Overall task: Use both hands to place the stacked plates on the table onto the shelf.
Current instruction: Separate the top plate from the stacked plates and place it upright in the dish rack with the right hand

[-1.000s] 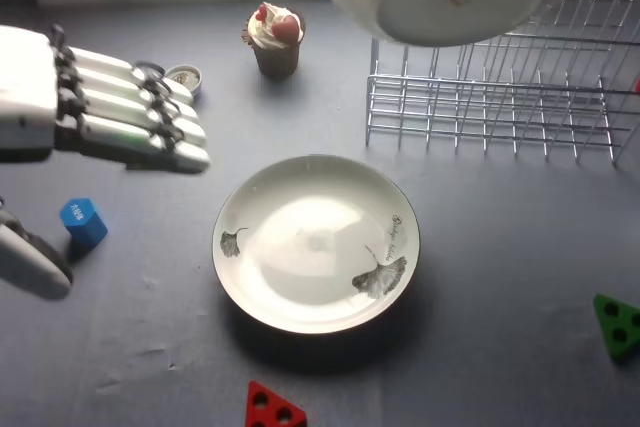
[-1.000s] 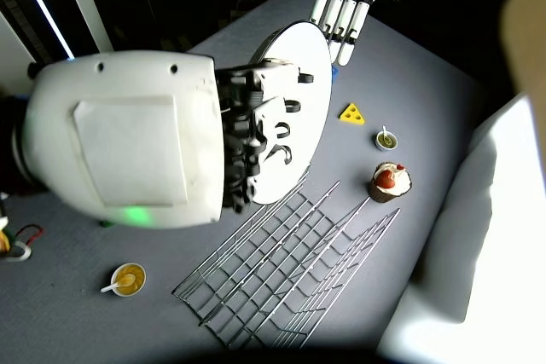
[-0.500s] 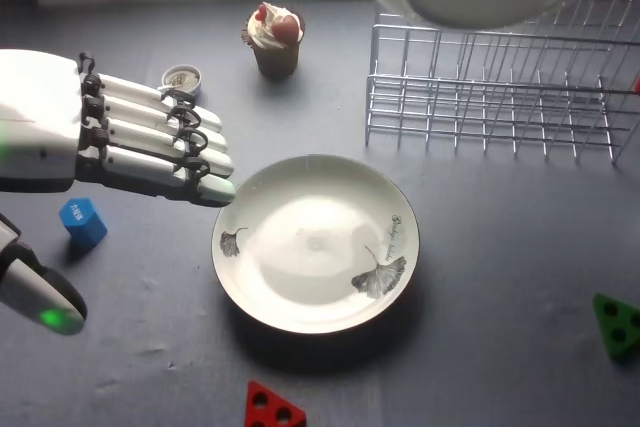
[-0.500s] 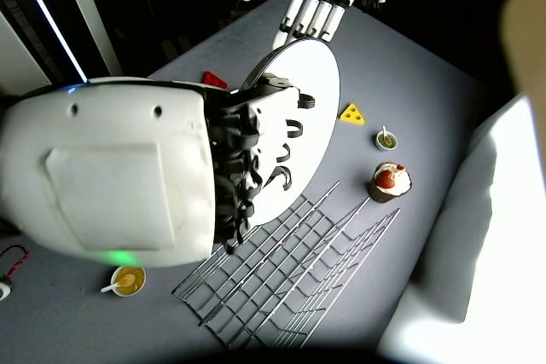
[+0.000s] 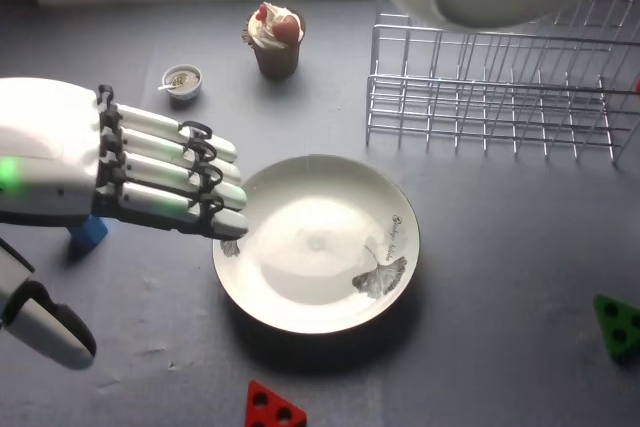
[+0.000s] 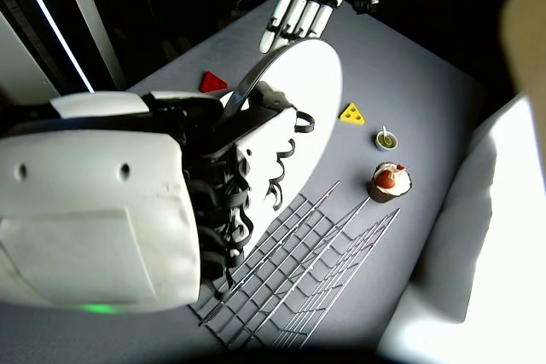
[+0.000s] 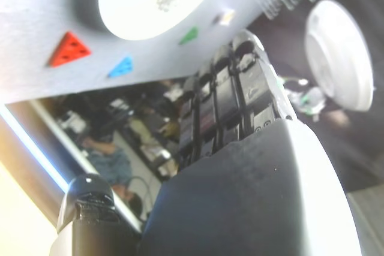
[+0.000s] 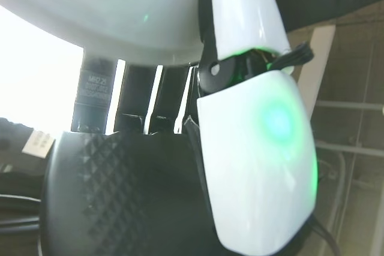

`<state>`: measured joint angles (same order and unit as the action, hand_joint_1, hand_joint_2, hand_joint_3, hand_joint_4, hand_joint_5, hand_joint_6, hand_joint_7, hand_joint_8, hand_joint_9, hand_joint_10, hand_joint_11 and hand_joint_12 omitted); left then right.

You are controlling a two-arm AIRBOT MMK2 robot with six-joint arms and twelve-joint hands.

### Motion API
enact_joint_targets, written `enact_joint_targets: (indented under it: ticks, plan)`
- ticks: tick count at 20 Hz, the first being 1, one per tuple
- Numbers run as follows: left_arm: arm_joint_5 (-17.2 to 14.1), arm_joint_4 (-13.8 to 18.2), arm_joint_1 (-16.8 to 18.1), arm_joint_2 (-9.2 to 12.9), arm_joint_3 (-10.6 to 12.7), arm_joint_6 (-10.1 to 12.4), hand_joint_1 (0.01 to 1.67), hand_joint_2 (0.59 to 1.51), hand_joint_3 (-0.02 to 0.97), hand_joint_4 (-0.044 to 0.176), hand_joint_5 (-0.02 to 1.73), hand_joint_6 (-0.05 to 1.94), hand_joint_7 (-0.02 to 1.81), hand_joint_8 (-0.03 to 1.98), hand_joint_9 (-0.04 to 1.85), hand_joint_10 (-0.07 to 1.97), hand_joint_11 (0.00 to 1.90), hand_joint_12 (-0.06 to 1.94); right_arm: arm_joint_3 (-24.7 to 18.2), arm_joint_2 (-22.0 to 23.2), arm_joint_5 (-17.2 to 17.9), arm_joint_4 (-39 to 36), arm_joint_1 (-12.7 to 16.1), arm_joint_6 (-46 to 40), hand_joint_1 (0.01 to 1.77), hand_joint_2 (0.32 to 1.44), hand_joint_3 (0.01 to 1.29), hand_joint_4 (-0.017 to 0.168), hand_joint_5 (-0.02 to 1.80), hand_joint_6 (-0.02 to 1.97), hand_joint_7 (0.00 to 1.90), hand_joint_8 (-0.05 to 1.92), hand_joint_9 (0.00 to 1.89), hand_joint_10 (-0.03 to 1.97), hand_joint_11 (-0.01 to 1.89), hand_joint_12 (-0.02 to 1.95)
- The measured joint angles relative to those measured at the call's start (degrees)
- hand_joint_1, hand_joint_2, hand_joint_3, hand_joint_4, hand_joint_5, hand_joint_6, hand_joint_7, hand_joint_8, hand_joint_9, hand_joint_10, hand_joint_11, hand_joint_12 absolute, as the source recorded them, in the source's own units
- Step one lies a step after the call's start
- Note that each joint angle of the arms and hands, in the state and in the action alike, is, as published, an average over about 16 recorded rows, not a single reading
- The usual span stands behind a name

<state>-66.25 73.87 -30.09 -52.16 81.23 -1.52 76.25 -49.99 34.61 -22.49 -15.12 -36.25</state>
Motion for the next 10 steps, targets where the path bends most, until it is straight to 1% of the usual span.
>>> enact_joint_targets:
  ticks: [3,8,10]
  plan:
    - [1.5,0.4,-0.4,-0.2,-1.0,-0.5,0.06,1.001,0.002,-0.001,0.22,0.0,0.24,0.0,0.22,0.01,0.2,0.02,1.5,-0.3,0.7,-1.7,-0.8,-2.1,1.49,0.95,0.01,-0.009,0.93,0.8,1.12,0.55,1.18,0.56,0.99,1.33]
    - [4.5,1.3,-0.7,-0.7,-2.2,-1.3,0.05,1.003,0.002,-0.001,0.22,0.0,0.24,0.0,0.23,0.01,0.2,0.02,3.9,-1.1,1.5,-2.2,-2.9,-3.4,1.49,0.95,0.01,-0.009,0.93,0.82,1.1,0.59,1.17,0.62,1.02,1.13]
    - [5.6,1.5,-0.8,-1.0,-2.5,-1.5,0.05,1.007,0.003,-0.001,0.22,0.0,0.24,0.0,0.22,0.01,0.2,0.02,4.6,-1.5,1.8,-1.7,-3.8,-3.5,1.48,0.95,0.01,-0.009,0.93,0.83,1.09,0.6,1.16,0.64,1.03,1.12]
